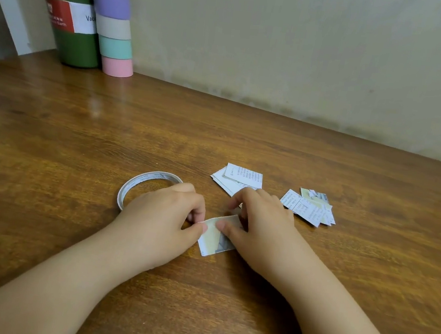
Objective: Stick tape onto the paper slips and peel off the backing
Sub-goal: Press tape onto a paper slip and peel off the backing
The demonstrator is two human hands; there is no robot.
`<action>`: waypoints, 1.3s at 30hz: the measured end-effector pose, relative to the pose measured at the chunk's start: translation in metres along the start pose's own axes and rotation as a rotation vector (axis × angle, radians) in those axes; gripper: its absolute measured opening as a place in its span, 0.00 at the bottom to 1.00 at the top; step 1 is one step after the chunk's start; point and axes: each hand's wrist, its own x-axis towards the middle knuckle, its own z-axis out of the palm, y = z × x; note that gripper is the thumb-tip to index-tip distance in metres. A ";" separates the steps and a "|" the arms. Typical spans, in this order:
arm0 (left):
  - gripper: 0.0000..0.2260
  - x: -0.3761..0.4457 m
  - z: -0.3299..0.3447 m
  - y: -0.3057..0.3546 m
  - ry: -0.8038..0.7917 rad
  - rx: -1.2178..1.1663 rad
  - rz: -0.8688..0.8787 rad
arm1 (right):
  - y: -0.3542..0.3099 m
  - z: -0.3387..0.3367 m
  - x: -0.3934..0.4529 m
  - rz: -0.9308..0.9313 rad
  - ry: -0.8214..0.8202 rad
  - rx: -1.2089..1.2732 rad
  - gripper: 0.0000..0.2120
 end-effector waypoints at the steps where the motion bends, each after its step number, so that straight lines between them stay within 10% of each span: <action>1: 0.07 0.000 0.000 0.000 -0.001 0.003 0.000 | 0.001 -0.001 0.001 0.012 0.016 -0.003 0.11; 30: 0.07 -0.002 0.000 -0.002 0.051 -0.091 0.025 | 0.011 -0.008 -0.002 -0.056 0.005 0.058 0.03; 39: 0.08 -0.001 0.001 -0.011 0.247 -0.234 0.146 | 0.043 -0.037 0.002 0.243 0.239 0.270 0.08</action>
